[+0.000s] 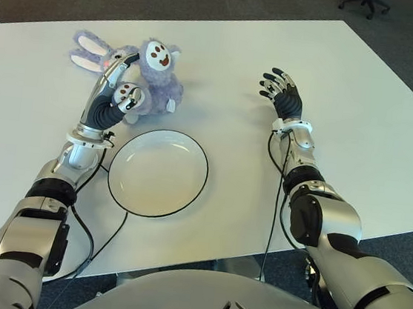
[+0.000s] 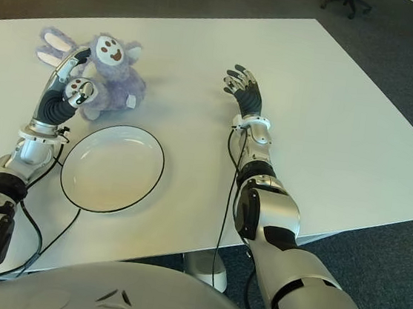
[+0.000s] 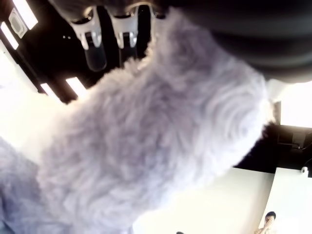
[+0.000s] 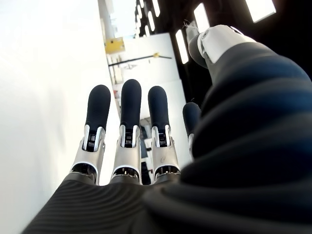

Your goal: Put the doll into the plate.

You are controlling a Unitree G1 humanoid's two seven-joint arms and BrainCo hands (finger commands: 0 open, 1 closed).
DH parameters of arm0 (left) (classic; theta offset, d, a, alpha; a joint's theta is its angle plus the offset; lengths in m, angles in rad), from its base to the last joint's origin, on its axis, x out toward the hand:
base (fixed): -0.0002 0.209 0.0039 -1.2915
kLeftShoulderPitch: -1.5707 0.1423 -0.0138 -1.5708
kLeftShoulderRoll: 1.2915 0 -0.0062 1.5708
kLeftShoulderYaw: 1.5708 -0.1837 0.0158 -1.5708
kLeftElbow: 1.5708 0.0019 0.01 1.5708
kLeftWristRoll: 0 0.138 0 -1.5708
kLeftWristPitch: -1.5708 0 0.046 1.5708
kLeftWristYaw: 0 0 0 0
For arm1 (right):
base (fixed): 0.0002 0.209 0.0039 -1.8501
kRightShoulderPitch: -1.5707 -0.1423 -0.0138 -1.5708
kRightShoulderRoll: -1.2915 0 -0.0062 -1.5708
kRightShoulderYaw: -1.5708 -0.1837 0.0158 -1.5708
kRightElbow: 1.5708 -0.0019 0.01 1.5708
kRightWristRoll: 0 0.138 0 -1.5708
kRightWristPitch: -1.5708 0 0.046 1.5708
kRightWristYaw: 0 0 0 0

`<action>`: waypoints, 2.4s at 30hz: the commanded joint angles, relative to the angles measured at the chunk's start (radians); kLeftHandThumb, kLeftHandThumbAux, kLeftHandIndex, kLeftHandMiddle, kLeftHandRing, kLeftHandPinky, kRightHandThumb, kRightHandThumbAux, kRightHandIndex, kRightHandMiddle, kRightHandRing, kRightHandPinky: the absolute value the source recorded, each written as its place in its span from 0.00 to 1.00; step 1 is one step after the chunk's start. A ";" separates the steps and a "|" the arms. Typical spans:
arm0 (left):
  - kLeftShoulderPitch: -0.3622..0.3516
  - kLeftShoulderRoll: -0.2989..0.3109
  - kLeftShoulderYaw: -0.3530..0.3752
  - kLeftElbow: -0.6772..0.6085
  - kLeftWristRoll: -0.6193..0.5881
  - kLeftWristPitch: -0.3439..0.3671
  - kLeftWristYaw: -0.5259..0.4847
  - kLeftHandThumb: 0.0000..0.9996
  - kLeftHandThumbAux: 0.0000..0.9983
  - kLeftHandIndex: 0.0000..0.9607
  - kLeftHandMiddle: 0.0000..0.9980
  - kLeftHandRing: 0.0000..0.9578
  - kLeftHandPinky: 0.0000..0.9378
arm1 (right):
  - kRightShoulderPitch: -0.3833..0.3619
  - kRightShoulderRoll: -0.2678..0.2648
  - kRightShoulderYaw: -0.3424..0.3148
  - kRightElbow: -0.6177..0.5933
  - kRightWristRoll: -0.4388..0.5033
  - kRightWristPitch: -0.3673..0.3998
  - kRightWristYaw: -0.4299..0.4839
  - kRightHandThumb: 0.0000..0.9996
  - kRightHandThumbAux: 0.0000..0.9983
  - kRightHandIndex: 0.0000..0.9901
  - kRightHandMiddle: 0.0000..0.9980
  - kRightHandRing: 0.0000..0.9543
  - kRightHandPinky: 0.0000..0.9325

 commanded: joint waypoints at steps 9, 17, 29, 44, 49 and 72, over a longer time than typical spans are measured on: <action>0.256 -0.165 -0.108 0.252 -0.019 0.066 -0.049 0.57 0.27 0.09 0.14 0.14 0.16 | -0.005 0.009 -0.011 0.023 0.018 0.049 -0.006 0.49 0.75 0.17 0.26 0.29 0.33; 0.259 -0.158 -0.126 0.238 -0.006 0.072 -0.044 0.56 0.26 0.08 0.13 0.12 0.15 | -0.005 0.009 -0.010 0.022 0.017 0.047 -0.006 0.49 0.75 0.18 0.26 0.28 0.32; 0.271 -0.120 -0.185 0.190 0.084 0.112 0.049 0.50 0.23 0.00 0.05 0.05 0.08 | -0.003 0.011 -0.010 0.020 0.019 0.046 -0.002 0.48 0.75 0.18 0.25 0.27 0.32; 0.299 -0.075 -0.278 0.084 0.244 0.190 0.255 0.49 0.22 0.00 0.00 0.00 0.06 | -0.003 0.013 -0.009 0.018 0.019 0.048 -0.002 0.48 0.76 0.17 0.26 0.29 0.33; 0.303 -0.065 -0.300 0.062 0.264 0.208 0.296 0.49 0.24 0.00 0.00 0.00 0.09 | -0.002 0.013 -0.009 0.017 0.020 0.049 -0.001 0.48 0.76 0.17 0.26 0.29 0.33; 0.306 -0.022 -0.397 0.001 0.334 0.273 0.460 0.49 0.27 0.02 0.00 0.01 0.11 | 0.002 0.018 -0.007 0.015 0.018 0.043 -0.003 0.50 0.77 0.19 0.26 0.29 0.33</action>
